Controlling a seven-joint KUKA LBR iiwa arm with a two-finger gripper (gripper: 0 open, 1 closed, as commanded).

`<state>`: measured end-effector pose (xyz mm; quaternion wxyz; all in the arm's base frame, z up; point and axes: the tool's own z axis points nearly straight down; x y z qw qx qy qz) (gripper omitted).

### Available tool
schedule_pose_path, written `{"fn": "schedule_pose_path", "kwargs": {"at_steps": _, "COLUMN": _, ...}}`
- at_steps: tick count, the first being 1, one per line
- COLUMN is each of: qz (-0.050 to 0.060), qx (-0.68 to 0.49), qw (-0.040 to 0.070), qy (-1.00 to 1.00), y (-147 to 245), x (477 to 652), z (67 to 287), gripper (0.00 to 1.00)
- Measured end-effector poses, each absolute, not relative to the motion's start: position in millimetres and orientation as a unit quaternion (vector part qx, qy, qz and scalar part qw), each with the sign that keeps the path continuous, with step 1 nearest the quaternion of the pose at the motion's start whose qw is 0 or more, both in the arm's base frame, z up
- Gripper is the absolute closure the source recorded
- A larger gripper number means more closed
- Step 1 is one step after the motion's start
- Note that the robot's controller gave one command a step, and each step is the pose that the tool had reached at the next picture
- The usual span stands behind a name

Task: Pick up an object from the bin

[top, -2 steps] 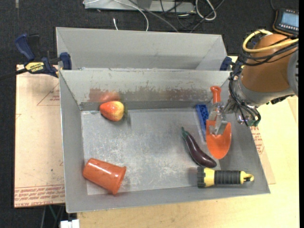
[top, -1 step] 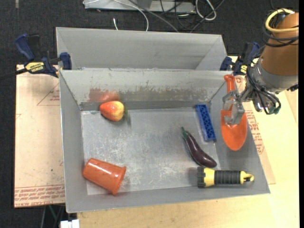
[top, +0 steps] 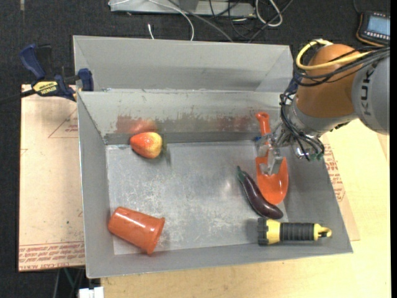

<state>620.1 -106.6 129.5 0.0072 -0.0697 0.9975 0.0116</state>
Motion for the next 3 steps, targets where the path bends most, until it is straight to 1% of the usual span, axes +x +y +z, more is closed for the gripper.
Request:
{"fn": "schedule_pose_path", "kwargs": {"at_steps": 1, "qz": 0.004, "qx": -0.072, "qw": 0.022, "qy": 0.997, "y": -155, "x": 519.8, "z": 171, "gripper": 1.0}}
{"fn": "schedule_pose_path", "kwargs": {"at_steps": 2, "qz": 0.013, "qx": -0.095, "qw": 0.009, "qy": 0.995, "y": -121, "x": 595.8, "z": 118, "gripper": 1.0}}
{"fn": "schedule_pose_path", "kwargs": {"at_steps": 3, "qz": 0.008, "qx": -0.084, "qw": 0.014, "qy": 0.996, "y": -140, "x": 567.7, "z": 234, "gripper": 1.0}}
